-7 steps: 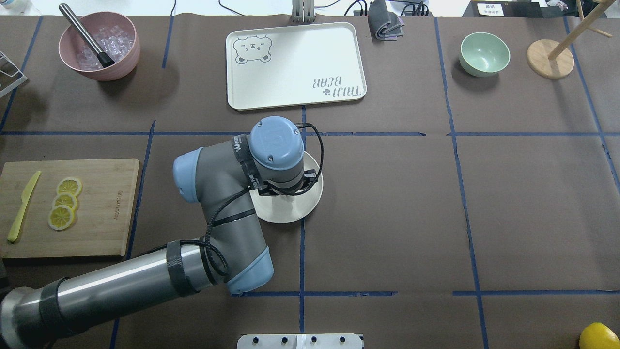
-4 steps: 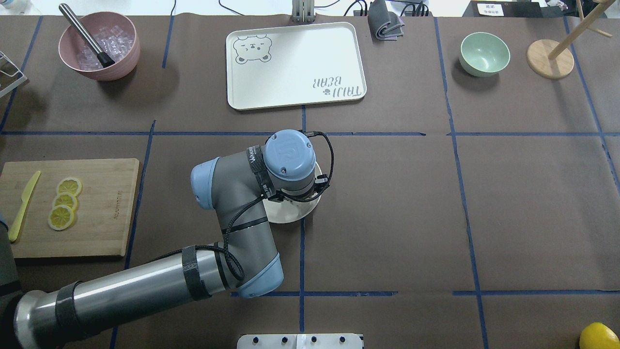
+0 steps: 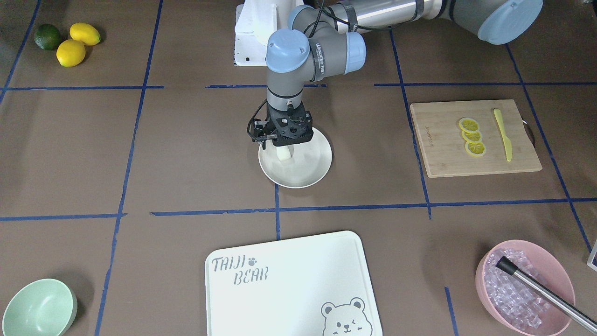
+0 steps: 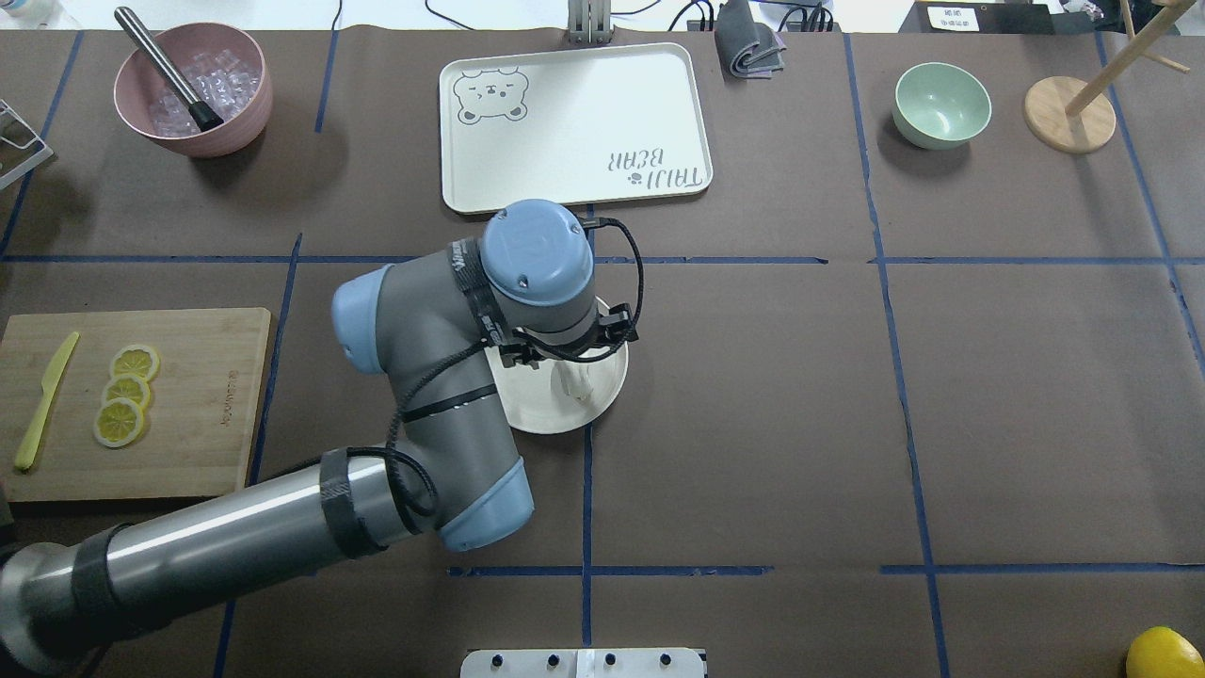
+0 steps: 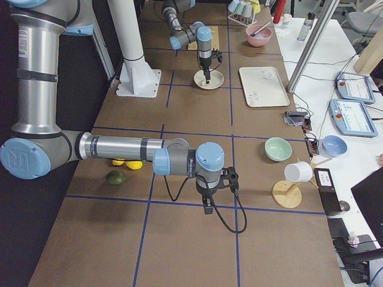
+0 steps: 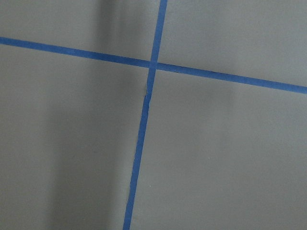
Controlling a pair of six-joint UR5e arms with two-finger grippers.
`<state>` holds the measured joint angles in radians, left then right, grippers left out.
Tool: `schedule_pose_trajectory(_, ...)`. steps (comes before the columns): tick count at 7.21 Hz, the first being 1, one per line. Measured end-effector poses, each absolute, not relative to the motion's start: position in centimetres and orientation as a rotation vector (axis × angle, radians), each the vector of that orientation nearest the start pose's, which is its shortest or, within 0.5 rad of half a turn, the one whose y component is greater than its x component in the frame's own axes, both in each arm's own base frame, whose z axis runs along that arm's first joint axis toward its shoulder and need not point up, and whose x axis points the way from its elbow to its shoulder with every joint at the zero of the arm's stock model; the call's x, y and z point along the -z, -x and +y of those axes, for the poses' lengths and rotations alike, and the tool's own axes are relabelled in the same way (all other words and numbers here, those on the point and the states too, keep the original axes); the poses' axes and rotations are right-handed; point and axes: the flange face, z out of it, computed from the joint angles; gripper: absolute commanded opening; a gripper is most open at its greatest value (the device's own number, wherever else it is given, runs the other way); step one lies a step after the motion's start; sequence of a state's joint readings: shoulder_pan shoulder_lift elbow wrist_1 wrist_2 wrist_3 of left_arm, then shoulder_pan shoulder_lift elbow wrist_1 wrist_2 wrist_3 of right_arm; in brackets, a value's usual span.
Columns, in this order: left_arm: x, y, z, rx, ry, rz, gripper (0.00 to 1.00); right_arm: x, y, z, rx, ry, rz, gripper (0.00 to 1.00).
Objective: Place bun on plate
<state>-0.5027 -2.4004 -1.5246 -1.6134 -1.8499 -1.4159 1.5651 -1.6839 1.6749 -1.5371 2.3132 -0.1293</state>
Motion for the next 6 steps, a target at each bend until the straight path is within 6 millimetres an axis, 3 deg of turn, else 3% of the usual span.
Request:
schedule_pose_trajectory(1,-17.9,-54.4,-44.8,0.149,-0.026,0.847,1.00,-65.9,-6.3,-44.6,0.138,-0.069,-0.740,1.00)
schedule_pose_trajectory(3,-23.4,-42.9,-45.8,-0.067,-0.080,0.807,1.00,-66.0,-6.3,-44.6,0.139,-0.068,-0.740,1.00)
schedule_pose_trajectory(6,-34.6,-23.7,-49.1,-0.324,-0.108,0.786,1.00,-66.0,-6.3,-44.6,0.141,-0.069,-0.738,1.00)
